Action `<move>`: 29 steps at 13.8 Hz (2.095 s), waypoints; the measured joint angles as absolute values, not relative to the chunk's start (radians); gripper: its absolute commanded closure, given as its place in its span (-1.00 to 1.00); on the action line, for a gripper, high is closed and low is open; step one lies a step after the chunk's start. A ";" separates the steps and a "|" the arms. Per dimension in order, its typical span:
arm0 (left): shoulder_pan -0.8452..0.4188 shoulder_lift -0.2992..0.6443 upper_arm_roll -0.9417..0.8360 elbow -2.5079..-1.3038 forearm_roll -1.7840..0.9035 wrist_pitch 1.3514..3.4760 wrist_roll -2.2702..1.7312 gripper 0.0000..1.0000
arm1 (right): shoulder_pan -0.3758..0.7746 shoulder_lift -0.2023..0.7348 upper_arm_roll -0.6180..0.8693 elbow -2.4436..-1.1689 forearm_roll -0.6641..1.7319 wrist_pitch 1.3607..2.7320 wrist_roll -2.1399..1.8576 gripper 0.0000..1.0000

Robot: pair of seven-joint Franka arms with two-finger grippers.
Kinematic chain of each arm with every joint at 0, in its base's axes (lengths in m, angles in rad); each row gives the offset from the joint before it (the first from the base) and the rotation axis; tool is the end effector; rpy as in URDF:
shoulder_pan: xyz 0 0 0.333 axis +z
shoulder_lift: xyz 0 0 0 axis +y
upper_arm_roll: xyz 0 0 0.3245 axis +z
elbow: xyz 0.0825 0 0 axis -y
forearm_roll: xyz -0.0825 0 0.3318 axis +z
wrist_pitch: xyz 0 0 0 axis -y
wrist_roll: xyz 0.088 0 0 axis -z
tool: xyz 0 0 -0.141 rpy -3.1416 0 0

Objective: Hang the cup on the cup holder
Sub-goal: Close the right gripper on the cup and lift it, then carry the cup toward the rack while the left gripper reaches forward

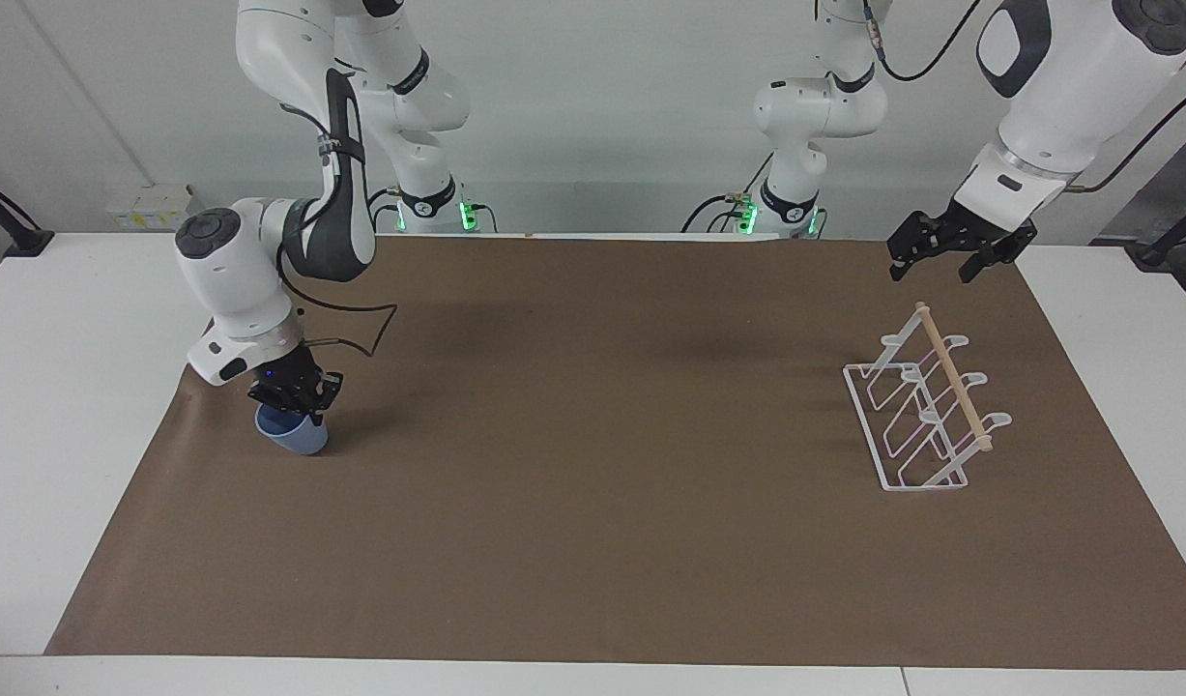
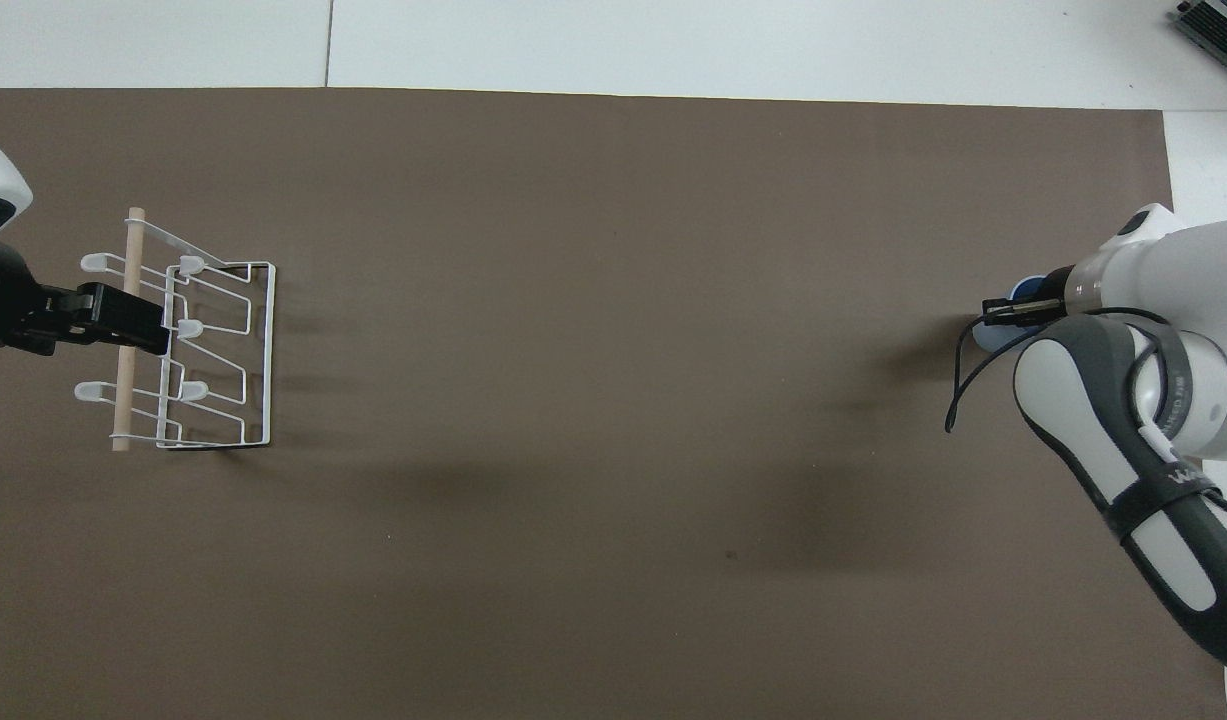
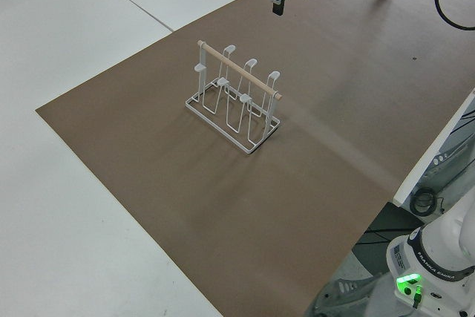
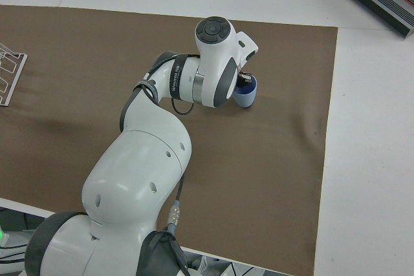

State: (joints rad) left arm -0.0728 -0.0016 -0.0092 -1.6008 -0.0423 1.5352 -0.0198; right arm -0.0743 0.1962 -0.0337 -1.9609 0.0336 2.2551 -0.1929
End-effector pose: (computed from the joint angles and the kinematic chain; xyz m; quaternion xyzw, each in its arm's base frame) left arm 0.4926 -0.0466 0.5845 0.9988 -0.0311 -0.0330 0.0195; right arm 0.5646 -0.0587 0.3887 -0.9982 -0.0329 -0.0500 0.0028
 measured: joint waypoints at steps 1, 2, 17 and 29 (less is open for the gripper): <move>-0.073 -0.002 -0.009 -1.601 -0.042 1.535 -0.020 -1.00 | -0.074 0.183 -0.033 -1.924 0.034 2.187 -0.194 1.00; -0.073 -0.002 -0.009 -1.601 -0.042 1.535 -0.020 -1.00 | -0.073 0.162 -0.032 -1.886 0.034 2.121 -0.195 1.00; -0.073 -0.002 -0.009 -1.601 -0.042 1.535 -0.020 -1.00 | -0.022 -0.146 0.078 -1.812 0.330 1.765 -0.173 1.00; -0.073 -0.002 -0.011 -1.601 -0.042 1.496 -0.072 -1.00 | 0.418 -0.141 0.109 -1.831 0.492 2.200 0.371 1.00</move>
